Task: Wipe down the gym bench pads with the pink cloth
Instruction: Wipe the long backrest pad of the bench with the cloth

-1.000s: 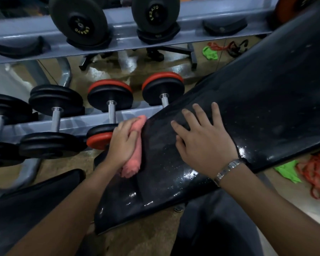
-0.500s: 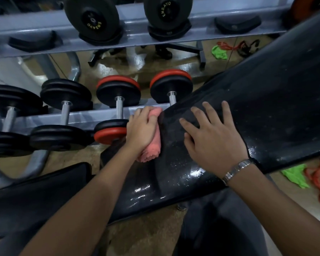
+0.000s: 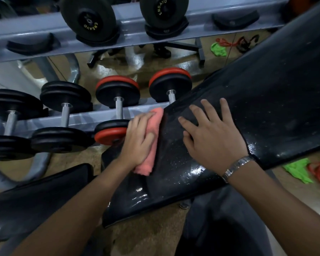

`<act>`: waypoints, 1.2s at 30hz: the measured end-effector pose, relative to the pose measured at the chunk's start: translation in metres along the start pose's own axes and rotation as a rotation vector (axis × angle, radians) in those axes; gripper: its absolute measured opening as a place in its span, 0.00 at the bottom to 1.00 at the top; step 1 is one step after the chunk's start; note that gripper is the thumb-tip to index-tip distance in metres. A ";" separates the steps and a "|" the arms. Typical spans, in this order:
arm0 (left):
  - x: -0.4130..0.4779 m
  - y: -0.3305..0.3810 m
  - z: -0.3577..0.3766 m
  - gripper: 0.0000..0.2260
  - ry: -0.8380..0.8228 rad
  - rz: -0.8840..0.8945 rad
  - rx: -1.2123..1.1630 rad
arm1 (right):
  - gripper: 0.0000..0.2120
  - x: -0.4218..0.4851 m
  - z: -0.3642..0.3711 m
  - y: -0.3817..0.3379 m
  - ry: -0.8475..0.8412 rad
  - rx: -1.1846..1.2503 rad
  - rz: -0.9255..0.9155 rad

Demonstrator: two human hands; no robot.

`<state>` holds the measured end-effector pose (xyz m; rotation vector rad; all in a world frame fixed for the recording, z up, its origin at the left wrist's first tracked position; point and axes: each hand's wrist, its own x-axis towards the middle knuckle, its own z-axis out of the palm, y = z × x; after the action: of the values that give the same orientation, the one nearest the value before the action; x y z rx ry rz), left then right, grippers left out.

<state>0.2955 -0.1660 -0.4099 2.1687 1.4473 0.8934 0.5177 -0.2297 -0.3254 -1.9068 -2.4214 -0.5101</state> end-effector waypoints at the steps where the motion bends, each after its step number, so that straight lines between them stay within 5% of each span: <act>1: 0.007 -0.011 -0.001 0.26 -0.031 -0.023 0.034 | 0.23 0.000 0.000 0.001 0.000 0.002 0.000; 4: 0.042 -0.027 0.005 0.27 -0.109 -0.326 0.136 | 0.22 -0.001 0.001 0.002 -0.005 0.003 -0.002; 7: 0.045 -0.007 0.017 0.26 -0.015 -0.518 0.114 | 0.22 -0.002 0.002 0.001 0.001 0.002 -0.002; 12: -0.028 0.006 0.007 0.26 0.070 -0.063 0.007 | 0.22 -0.001 0.001 0.001 0.001 -0.002 0.000; 17: -0.002 0.010 0.009 0.28 0.099 -0.516 0.121 | 0.24 -0.001 0.001 0.002 0.005 -0.007 0.000; 23: -0.048 0.028 0.008 0.27 0.040 -0.071 0.036 | 0.24 -0.001 0.002 0.000 0.017 -0.009 -0.002; 28: -0.017 0.027 0.011 0.27 0.109 -0.475 0.142 | 0.24 -0.001 0.003 0.001 0.017 -0.024 -0.006; 34: -0.076 0.027 0.003 0.27 0.014 -0.076 0.058 | 0.24 -0.002 0.003 0.001 0.038 -0.010 -0.009; 36: -0.073 0.009 0.000 0.26 0.056 -0.166 0.060 | 0.24 -0.001 0.003 0.002 0.036 -0.017 -0.008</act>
<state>0.2818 -0.2370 -0.4257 2.0435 1.6732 0.8683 0.5201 -0.2295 -0.3279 -1.8784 -2.4113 -0.5623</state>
